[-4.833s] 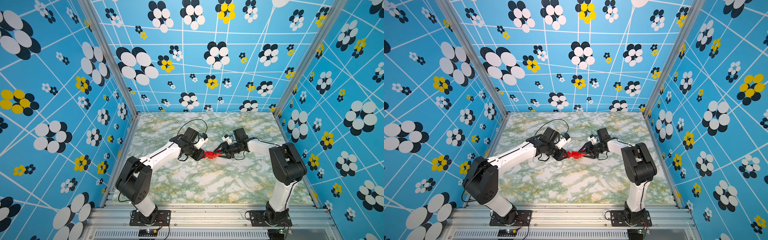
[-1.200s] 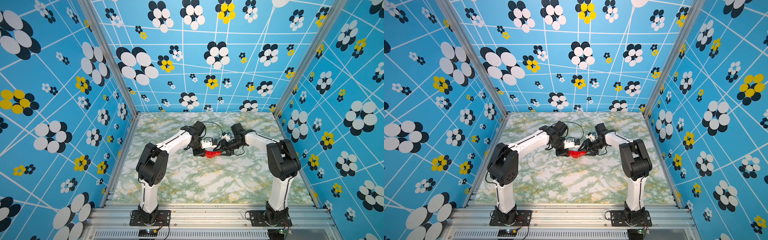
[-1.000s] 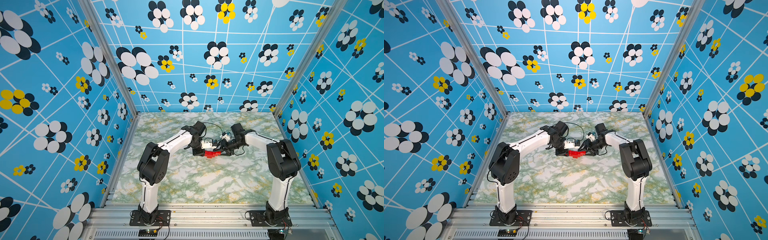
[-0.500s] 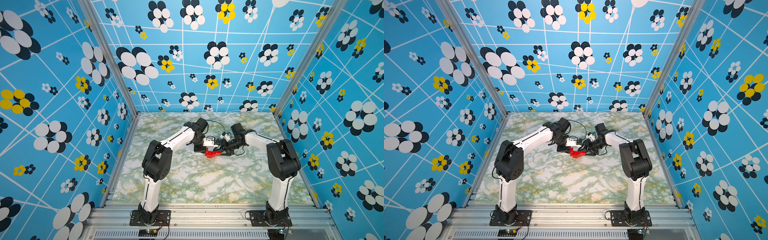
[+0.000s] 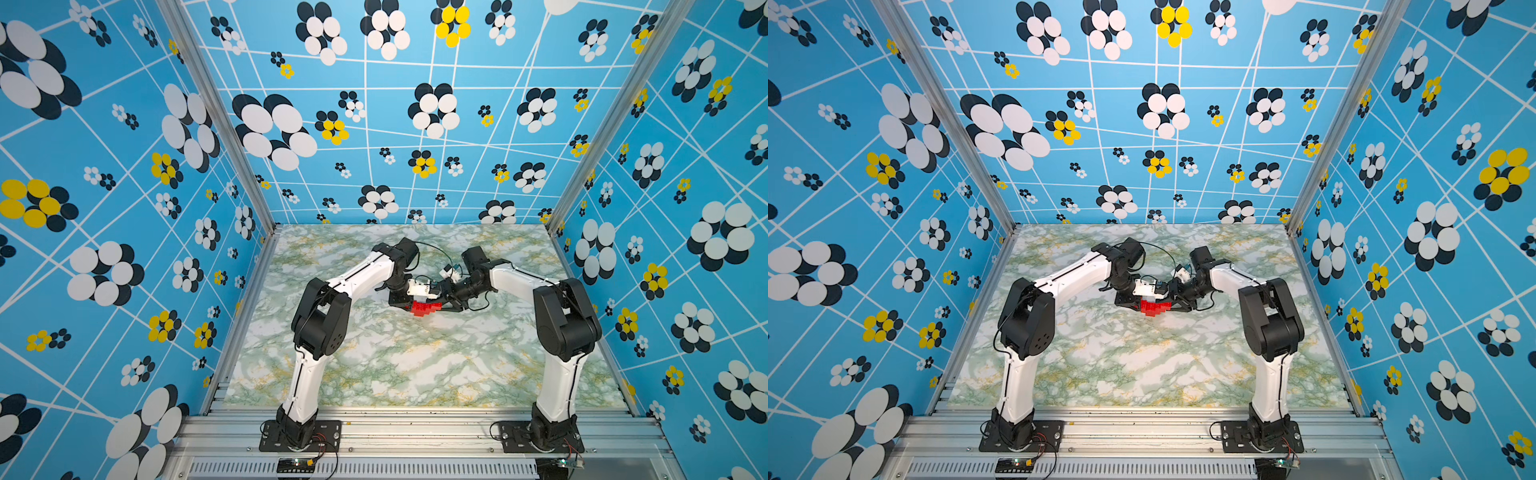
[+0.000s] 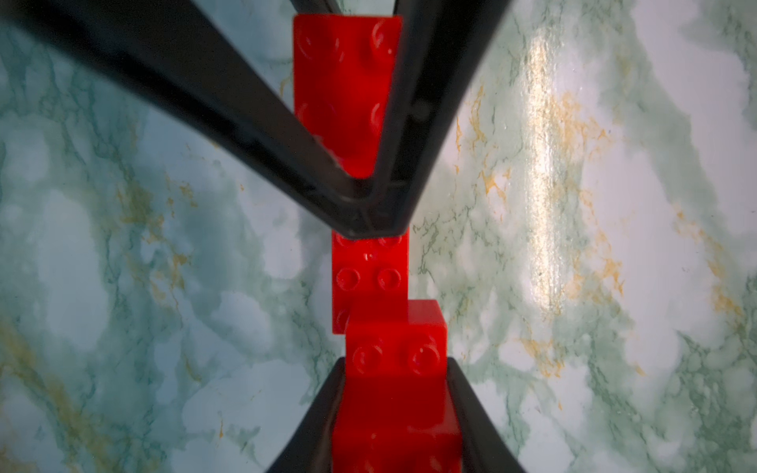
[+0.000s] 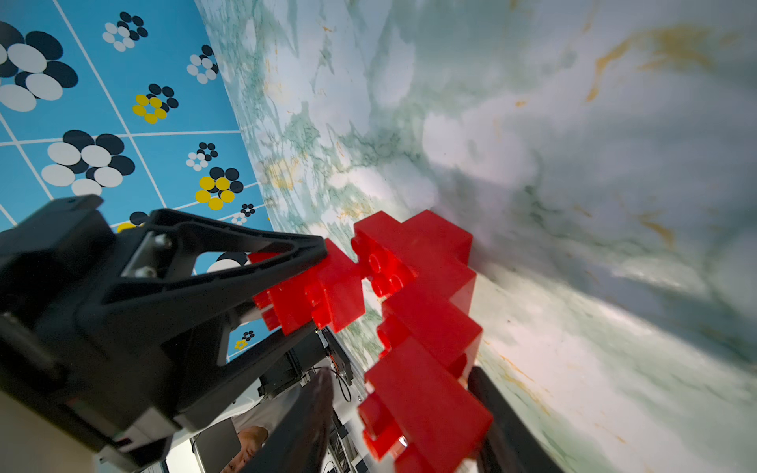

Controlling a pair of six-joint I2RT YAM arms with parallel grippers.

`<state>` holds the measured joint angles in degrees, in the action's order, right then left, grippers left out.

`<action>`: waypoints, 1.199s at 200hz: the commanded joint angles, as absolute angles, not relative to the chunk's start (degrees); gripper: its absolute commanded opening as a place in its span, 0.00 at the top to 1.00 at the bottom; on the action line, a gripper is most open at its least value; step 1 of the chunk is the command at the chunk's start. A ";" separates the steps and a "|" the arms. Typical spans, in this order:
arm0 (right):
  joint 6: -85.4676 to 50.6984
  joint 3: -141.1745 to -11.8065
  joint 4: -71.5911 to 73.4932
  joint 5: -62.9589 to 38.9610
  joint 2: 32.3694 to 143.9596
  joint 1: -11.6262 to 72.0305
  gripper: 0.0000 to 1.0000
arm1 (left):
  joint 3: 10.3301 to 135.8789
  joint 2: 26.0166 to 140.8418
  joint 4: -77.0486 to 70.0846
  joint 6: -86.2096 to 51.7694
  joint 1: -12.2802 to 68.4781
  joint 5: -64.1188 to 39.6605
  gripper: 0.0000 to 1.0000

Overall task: Assemble the letter v with lego
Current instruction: Assemble the lego brick with the lego brick.

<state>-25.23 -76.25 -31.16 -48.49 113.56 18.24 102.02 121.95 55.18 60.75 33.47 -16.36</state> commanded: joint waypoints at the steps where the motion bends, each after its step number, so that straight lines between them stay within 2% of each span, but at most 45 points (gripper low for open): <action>1: -24.41 -76.64 -32.62 -48.70 114.56 17.99 0.45 | 104.96 123.98 58.41 61.68 33.70 -16.10 0.85; 161: -24.25 -76.29 -32.59 -48.80 114.79 18.02 0.45 | 107.68 126.64 59.70 62.31 33.62 -14.33 0.86; 240: -24.19 -76.39 -32.37 -48.75 115.05 18.00 0.45 | 106.53 126.12 57.21 60.05 32.89 -17.42 0.86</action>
<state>-25.21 -76.25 -31.14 -48.51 113.86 18.24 106.34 125.16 57.69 60.93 33.39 -15.27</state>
